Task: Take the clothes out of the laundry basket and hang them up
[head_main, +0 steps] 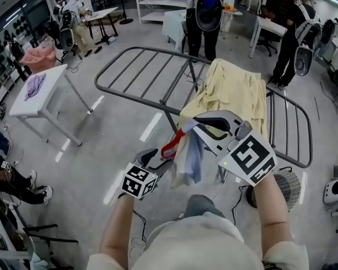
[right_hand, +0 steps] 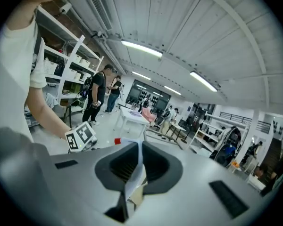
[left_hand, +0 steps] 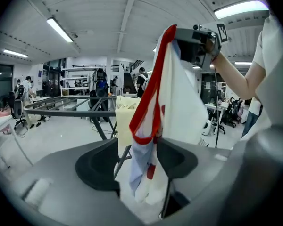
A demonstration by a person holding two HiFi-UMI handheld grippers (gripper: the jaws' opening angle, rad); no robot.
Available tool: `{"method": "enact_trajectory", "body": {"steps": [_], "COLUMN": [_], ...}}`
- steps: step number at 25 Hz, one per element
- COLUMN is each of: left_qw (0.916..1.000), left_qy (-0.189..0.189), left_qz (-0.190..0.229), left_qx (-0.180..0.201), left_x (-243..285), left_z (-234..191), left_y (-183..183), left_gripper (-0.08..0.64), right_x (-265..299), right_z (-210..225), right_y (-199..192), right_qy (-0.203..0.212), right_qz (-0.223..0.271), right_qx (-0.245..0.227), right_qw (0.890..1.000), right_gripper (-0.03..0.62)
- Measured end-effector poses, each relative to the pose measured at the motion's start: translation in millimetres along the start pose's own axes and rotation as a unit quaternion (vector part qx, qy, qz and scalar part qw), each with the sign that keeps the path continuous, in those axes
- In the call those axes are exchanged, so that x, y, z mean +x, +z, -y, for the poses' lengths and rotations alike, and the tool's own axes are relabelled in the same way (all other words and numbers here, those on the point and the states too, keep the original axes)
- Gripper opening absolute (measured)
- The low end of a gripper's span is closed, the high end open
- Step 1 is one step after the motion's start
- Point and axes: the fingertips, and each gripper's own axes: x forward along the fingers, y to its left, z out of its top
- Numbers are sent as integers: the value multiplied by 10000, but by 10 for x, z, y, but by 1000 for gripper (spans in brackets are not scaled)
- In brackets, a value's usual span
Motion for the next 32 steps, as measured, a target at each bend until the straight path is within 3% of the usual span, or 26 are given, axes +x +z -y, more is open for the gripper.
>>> {"method": "enact_trajectory", "body": {"steps": [7,8,10,11,16,19,24,32], "left_qw": [9977,9974,9971,9969,9917,9882,9819,9722], "left_qy": [-12,47,194,290,902,1246,1677,1919], "left_qz": [401,483,575,599,791,853,843,910], "left_qx": [-544,-542,-460,-421,-454,-244,241,986], "left_x": [188,197,168,128,-297,-546,-837,-660], "left_z": [-227,-279,-438,-557,-1438,-2009,-3042,-3799], "left_y": [75,119,188,221,486,744,1488,2144], "left_gripper": [239,214,48,17,14,14,14,14], "right_x": [58,108,243,325,780,1042,1534,1995], "right_z": [359,396,450,481,772,1054,1717,2229], "right_y": [481,502,508,506,538,450,420,26], "right_qy": [54,61,63,59,-12,-185,-546,-1107], "right_qz": [533,543,560,574,691,779,759,677], "right_qx": [-204,-256,-301,-271,-43,137,579,1003], "right_qw": [9984,9982,9980,9980,9976,9967,9939,9865], "right_gripper": [21,21,21,21,21,21,21,21]}}
